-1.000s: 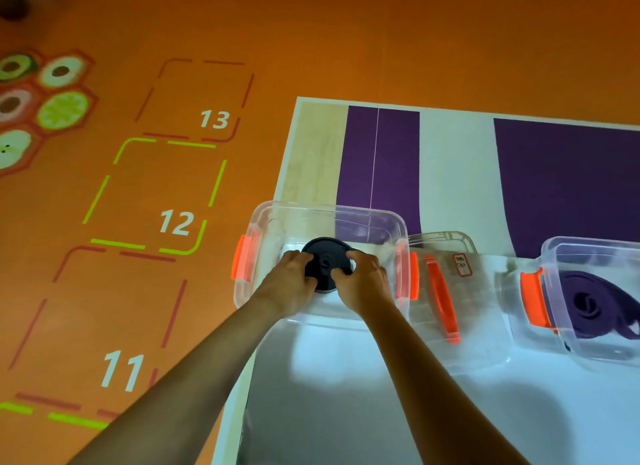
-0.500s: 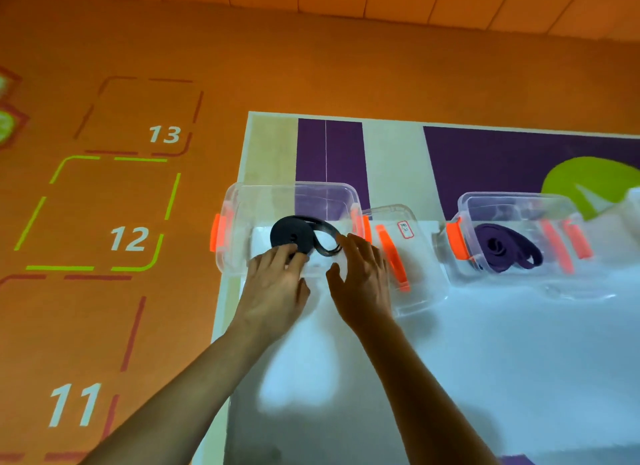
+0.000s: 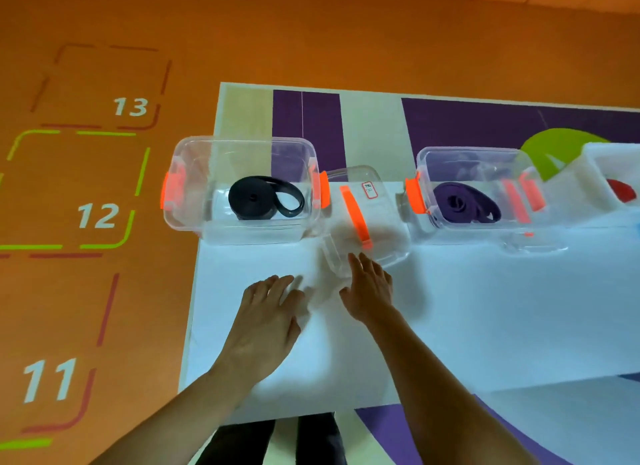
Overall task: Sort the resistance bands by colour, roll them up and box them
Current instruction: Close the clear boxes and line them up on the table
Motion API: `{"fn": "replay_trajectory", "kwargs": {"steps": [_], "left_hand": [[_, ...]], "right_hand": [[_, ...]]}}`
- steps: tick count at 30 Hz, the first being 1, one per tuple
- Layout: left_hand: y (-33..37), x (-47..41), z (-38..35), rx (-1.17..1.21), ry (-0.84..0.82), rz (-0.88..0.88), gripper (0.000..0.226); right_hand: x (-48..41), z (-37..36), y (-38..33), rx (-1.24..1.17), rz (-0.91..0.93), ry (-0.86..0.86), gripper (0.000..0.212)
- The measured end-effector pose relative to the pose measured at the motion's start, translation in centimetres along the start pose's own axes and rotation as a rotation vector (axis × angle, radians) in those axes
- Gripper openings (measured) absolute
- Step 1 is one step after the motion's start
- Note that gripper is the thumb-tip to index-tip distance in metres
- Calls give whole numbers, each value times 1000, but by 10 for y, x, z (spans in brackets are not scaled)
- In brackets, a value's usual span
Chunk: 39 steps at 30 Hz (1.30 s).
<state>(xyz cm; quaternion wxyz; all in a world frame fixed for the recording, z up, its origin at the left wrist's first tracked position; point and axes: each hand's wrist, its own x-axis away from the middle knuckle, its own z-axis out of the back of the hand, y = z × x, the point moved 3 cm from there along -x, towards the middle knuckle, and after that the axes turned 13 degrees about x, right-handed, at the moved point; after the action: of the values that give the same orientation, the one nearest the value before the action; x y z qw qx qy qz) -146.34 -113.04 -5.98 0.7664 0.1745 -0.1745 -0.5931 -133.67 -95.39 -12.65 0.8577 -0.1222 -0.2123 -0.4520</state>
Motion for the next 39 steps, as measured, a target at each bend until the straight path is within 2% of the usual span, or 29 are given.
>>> {"fn": "replay_trajectory", "kwargs": {"steps": [2,4,7,10,14,18,20,23,26,28,32,39], "left_hand": [[5,9,-9,12,-14,38,63],[14,15,-17,18,-18,65,72],[29,19,-29,19,-23,82,69],[39,23,-43,39,-48,109,46],[53,19,-53,27,-128,162,53],[58,0,-60,96,-184,274,80],[59,-6,-64,95,-243,376,85],[57,-5,-70,113,-264,519,74],[50,5,-89,198,-307,592,70],[46,10,-97,340,-291,600,67],[42,11,-93,547,-172,654,60],[60,28,-54,603,113,561,53]], "right_hand": [[-7,-16,15,69,33,-19,84],[-6,-25,24,112,59,41,82],[13,-33,28,73,79,107,71],[46,-49,34,-5,69,161,59],[91,-80,61,-72,16,257,39],[117,-90,100,-99,-21,310,22],[123,-89,117,-92,-25,308,23],[126,-87,132,-79,-41,264,27],[125,-91,139,-122,-110,224,51],[124,-91,141,-286,-211,177,68],[117,-86,144,-606,-349,152,80],[108,-53,124,-778,-314,342,69]]}}
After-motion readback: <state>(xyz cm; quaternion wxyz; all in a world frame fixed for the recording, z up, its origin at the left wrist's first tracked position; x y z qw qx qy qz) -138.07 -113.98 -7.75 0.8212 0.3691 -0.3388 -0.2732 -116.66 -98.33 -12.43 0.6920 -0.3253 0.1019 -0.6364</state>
